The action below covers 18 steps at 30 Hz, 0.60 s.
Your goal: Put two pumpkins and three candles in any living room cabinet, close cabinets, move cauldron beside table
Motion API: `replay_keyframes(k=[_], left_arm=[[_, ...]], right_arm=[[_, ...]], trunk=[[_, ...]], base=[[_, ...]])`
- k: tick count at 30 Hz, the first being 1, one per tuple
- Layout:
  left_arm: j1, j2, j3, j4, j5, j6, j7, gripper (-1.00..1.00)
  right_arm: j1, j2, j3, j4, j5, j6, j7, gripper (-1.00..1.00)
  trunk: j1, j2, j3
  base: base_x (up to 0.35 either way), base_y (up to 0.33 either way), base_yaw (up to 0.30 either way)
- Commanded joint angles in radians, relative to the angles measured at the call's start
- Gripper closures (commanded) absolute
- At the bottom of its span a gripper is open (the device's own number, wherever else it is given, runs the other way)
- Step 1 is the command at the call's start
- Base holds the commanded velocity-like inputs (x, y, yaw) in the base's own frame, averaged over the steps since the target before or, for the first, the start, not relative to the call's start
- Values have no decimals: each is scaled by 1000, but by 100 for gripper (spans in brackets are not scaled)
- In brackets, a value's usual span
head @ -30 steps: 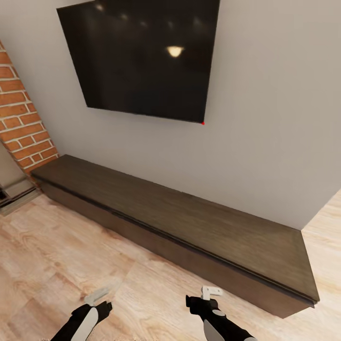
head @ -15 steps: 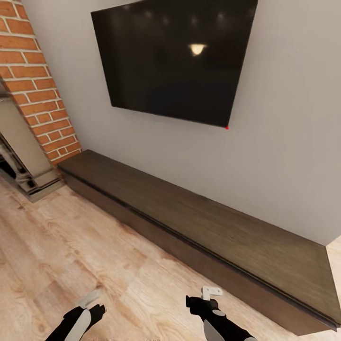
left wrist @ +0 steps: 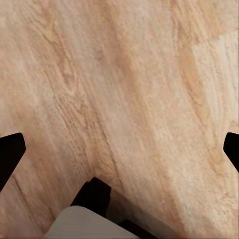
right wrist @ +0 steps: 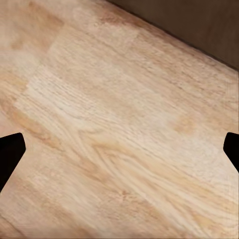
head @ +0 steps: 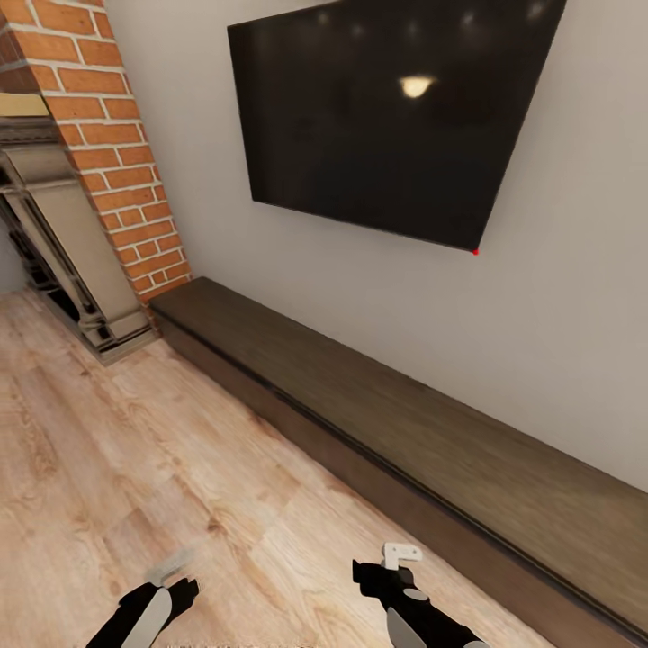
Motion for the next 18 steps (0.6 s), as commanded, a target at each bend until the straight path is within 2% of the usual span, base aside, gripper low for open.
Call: replay_keyframes(k=[1,9,18], left_arm=[[0,0,-2,-2,9,3,7,-100],[0,0,-2,-2,9,2,7,-100],[0,-1,-2,-1,9,1,7,-100]], right_arm=[[-1,-1,9,0,-9,-5,-5,-100],[-1,-7,10,1,-8,-78,-8,-100],[-1,-4,12,2,-8,-83,-13,-100]], trunk=[[-4,7,1],[-35,63,19],[-69,126,40]], base=[[0,0,216],[0,0,253],[0,0,268]])
